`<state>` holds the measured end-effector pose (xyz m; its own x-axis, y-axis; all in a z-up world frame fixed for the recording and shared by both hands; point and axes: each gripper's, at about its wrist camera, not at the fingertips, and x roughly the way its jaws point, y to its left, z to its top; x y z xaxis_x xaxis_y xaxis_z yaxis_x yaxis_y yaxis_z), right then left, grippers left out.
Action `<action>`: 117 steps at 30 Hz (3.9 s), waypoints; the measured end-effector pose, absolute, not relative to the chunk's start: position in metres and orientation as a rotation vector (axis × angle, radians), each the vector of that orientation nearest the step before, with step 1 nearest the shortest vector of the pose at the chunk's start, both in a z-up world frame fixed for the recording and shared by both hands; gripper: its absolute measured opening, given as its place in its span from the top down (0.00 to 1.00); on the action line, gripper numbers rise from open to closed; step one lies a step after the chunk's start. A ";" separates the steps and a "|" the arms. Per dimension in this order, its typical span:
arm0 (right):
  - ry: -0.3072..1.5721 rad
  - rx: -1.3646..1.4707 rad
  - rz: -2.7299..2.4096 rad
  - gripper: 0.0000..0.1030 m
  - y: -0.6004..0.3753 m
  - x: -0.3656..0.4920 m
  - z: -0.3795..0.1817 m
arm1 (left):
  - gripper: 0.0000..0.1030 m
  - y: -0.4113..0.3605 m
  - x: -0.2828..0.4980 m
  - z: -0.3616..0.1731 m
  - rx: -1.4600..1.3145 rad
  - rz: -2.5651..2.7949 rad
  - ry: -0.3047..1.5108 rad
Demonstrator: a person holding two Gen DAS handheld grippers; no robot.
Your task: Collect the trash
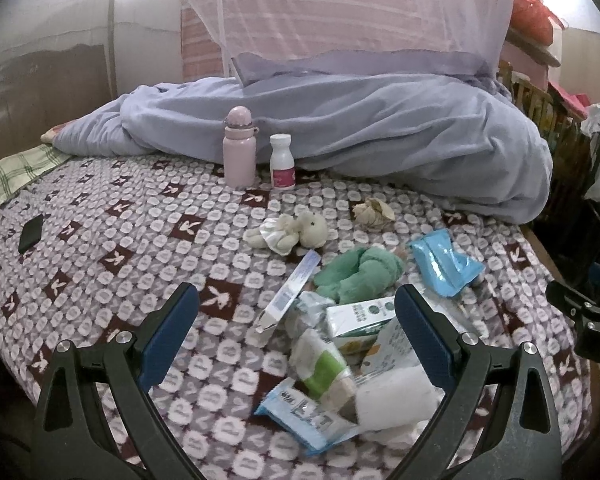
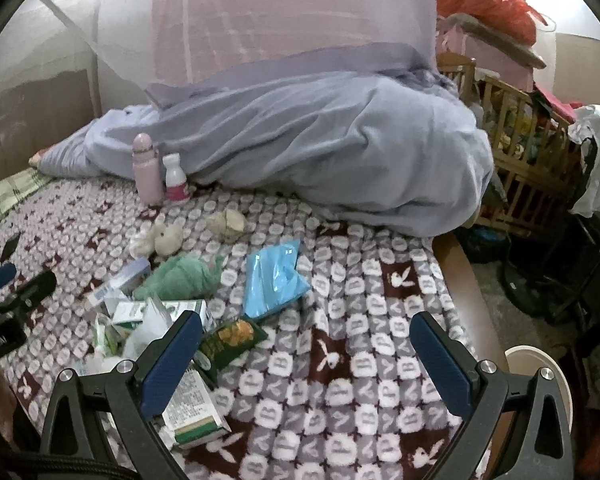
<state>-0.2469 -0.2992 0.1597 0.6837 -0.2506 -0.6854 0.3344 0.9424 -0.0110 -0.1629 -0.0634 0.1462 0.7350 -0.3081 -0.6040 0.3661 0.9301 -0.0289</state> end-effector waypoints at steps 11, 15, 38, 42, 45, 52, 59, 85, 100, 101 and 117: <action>0.936 0.087 -0.222 0.00 -0.292 -0.235 0.125 | 0.05 -0.052 -0.167 0.128 0.172 -0.443 0.724; 0.953 0.074 -0.225 0.00 -0.295 -0.237 0.116 | 0.05 -0.060 -0.180 0.120 0.251 -0.541 0.748; 1.090 0.456 -0.005 0.39 -0.316 -0.155 0.059 | 0.55 -0.118 -0.185 0.078 0.414 -0.833 0.874; 1.118 0.524 0.013 0.47 -0.311 -0.140 0.041 | 0.64 -0.113 -0.176 0.083 0.360 -0.837 0.892; 1.107 0.506 -0.012 0.62 -0.308 -0.137 0.036 | 0.68 -0.108 -0.169 0.086 0.319 -0.827 0.906; 1.037 0.456 -0.040 0.79 -0.324 -0.155 0.063 | 0.69 -0.107 -0.167 0.112 0.244 -0.843 0.888; 0.981 0.430 -0.073 0.79 -0.351 -0.194 0.092 | 0.69 -0.140 -0.179 0.132 0.238 -0.889 0.877; 0.871 0.540 -0.435 0.79 -0.526 -0.400 0.119 | 0.69 -0.360 -0.291 0.128 0.388 -1.108 0.906; 0.901 0.652 -0.605 0.79 -0.595 -0.482 0.083 | 0.66 -0.462 -0.338 0.109 0.403 -1.244 0.976; 0.901 0.653 -0.608 0.79 -0.596 -0.485 0.081 | 0.66 -0.466 -0.338 0.108 0.396 -1.248 0.985; 0.897 0.660 -0.666 0.47 -0.603 -0.488 0.072 | 0.42 -0.477 -0.324 0.096 0.210 -1.270 1.157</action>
